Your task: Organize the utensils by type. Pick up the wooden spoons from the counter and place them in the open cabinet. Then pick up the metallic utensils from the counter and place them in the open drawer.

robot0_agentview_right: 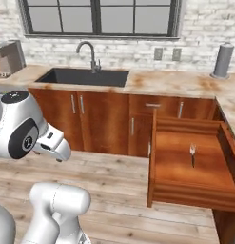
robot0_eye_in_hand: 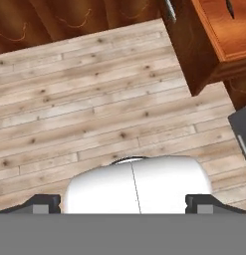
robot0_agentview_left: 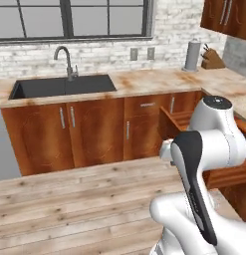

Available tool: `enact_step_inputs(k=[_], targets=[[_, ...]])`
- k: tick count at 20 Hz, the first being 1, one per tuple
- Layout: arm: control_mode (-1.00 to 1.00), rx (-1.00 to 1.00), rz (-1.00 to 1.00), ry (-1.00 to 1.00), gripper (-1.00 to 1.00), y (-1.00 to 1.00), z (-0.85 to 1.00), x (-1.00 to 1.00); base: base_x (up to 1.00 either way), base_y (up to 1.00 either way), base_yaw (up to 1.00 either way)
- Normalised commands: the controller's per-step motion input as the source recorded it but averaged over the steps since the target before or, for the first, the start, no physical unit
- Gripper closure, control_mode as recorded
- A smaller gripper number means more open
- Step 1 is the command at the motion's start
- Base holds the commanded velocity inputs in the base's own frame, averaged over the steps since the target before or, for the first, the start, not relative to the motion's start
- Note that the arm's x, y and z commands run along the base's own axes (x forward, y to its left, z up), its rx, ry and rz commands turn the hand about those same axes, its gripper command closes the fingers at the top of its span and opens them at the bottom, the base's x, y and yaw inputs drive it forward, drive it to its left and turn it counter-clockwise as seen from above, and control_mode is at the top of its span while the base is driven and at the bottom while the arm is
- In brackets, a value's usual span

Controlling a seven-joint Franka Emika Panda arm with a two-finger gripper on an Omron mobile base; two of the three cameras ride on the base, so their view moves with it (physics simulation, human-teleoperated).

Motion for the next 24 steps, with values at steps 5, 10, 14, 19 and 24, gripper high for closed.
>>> enact_step_inputs(k=[5, 10, 14, 19, 24], targets=[[1.00, 0.00, 0.00, 0.00, -1.00, 0.00, 0.00, 0.00, 0.00, 0.89, 0.47], [1.00, 0.00, 0.00, 0.00, -1.00, 0.00, 0.00, 0.00, 0.00, 0.81, 0.59], [1.00, 0.00, 0.00, 0.00, -1.00, 0.00, 0.00, 0.00, -0.11, 0.71, 0.61], [1.00, 0.00, 0.00, 0.00, -1.00, 0.00, 0.00, 0.00, -0.11, 0.67, 0.61], [1.00, 0.00, 0.00, 0.00, -1.00, 0.00, 0.00, 0.00, -0.01, 0.62, 0.65]])
